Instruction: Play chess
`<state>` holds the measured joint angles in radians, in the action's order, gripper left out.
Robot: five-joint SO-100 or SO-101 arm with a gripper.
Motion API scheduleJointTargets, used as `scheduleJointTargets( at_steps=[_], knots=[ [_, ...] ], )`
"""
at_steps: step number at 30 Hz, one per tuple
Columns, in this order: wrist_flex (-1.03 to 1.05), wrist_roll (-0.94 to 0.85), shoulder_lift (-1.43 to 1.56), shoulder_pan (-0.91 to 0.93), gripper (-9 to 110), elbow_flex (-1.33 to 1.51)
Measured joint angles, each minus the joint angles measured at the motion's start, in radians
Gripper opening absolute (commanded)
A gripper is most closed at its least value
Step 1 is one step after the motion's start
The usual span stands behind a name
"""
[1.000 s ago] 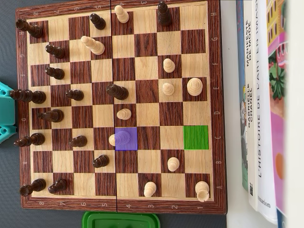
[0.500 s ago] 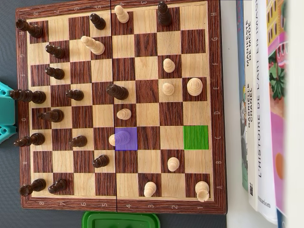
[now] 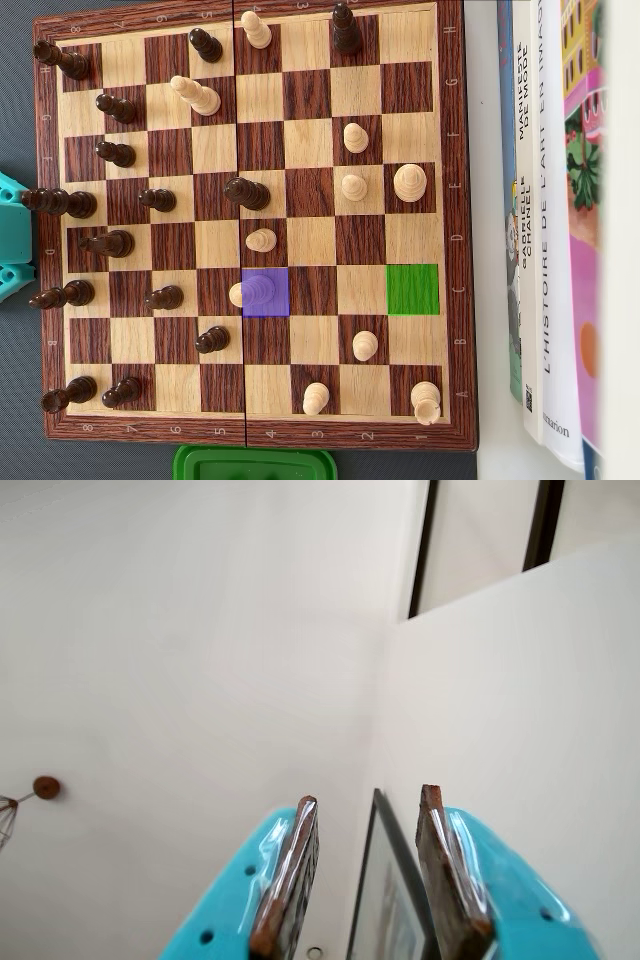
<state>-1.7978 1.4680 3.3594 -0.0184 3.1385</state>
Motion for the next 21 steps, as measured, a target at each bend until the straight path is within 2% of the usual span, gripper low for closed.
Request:
scheduleJointTargets(
  at_steps=[21],
  knots=[
    [0.000, 0.000, -0.034, -0.006, 15, 0.000]
  ],
)
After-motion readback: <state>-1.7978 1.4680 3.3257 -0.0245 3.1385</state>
